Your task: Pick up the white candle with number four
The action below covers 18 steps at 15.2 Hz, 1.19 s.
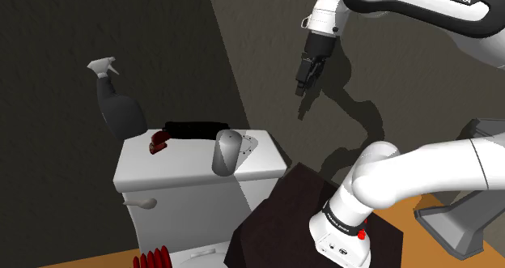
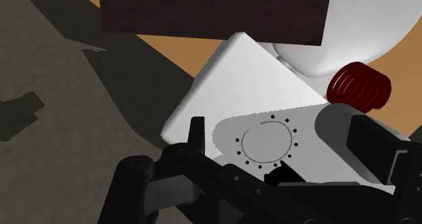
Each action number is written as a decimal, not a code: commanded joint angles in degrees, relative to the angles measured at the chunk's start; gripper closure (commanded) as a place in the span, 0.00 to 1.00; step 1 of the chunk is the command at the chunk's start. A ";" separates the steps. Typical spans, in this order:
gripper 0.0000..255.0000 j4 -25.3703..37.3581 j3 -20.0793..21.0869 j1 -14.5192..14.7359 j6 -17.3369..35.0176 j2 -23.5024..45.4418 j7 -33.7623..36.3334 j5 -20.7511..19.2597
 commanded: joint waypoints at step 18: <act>0.00 3.63 12.81 6.86 19.17 25.02 7.65 7.95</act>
